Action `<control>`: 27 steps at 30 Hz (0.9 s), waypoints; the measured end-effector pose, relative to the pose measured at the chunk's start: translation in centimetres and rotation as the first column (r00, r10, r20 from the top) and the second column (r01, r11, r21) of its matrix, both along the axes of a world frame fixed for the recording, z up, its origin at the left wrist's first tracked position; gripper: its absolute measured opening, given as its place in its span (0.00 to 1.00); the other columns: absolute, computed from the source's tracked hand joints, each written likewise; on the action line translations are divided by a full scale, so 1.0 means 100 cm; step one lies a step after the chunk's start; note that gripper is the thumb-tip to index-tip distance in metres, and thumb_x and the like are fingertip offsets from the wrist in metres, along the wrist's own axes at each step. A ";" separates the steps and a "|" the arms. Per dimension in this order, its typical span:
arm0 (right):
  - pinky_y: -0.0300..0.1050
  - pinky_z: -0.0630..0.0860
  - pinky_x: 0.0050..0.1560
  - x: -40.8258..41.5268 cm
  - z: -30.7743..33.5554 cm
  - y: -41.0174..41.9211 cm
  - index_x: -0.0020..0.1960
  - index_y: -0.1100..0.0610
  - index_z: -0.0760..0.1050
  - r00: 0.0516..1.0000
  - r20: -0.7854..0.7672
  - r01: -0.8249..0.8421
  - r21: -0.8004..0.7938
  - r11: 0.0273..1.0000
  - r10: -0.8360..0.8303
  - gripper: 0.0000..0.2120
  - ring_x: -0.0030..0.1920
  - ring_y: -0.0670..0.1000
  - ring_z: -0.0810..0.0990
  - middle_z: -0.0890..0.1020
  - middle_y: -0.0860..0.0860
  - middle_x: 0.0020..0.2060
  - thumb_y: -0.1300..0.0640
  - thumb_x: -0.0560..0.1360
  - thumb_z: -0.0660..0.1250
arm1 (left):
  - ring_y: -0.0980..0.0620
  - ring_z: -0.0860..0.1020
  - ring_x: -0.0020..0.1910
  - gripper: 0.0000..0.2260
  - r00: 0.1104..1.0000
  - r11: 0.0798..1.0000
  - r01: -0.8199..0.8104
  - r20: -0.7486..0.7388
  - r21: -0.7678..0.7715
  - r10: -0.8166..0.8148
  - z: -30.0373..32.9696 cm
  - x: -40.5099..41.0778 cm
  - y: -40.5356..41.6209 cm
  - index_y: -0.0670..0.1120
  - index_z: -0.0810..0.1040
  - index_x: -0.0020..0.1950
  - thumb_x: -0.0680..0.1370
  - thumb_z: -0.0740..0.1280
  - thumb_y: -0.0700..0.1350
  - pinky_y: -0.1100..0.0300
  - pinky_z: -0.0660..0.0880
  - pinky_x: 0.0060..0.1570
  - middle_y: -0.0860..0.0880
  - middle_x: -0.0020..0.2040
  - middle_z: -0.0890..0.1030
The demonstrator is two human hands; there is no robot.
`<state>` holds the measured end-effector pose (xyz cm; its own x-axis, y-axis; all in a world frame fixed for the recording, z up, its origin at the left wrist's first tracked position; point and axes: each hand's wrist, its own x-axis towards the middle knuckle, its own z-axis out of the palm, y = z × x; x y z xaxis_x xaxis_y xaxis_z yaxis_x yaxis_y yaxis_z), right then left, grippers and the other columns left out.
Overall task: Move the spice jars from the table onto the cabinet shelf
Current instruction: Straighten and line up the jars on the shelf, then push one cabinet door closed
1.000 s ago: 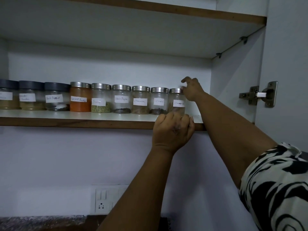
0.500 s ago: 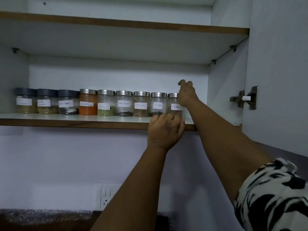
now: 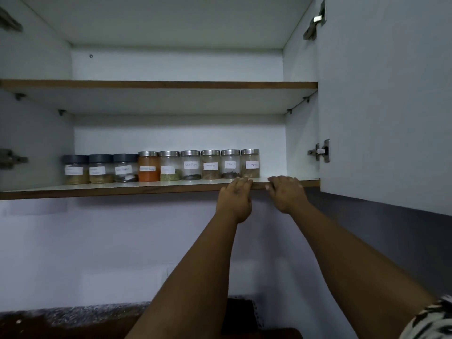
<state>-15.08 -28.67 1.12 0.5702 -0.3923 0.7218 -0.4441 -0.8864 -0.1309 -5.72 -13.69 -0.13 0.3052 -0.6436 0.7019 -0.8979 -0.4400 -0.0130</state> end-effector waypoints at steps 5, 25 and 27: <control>0.57 0.61 0.73 -0.034 -0.022 0.064 0.76 0.54 0.61 0.998 -0.049 -0.032 0.026 0.999 0.033 0.26 0.70 0.59 0.66 0.68 0.58 0.70 0.47 0.80 0.60 | 0.48 0.50 0.79 0.30 0.998 0.998 -0.061 -0.019 -0.025 0.060 -0.021 -0.024 0.062 0.47 0.48 0.80 0.81 0.58 0.51 0.47 0.47 0.76 0.47 0.80 0.52; 0.55 0.66 0.64 -0.349 0.064 0.191 0.69 0.56 0.67 0.666 0.717 0.418 -0.130 0.899 -0.207 0.27 0.67 0.59 0.68 0.71 0.57 0.65 0.52 0.70 0.65 | 0.45 0.62 0.71 0.29 0.852 0.728 0.433 -0.023 -0.532 -0.523 0.025 -0.307 0.140 0.44 0.58 0.77 0.80 0.62 0.53 0.46 0.64 0.69 0.43 0.72 0.66; 0.56 0.63 0.68 -0.381 0.061 0.171 0.74 0.58 0.61 0.584 0.722 0.461 0.081 0.884 -0.371 0.34 0.71 0.61 0.64 0.66 0.59 0.70 0.51 0.70 0.67 | 0.45 0.61 0.73 0.28 0.827 0.722 0.473 -0.028 -0.504 -0.562 0.026 -0.336 0.129 0.44 0.57 0.77 0.81 0.61 0.52 0.46 0.64 0.70 0.44 0.73 0.66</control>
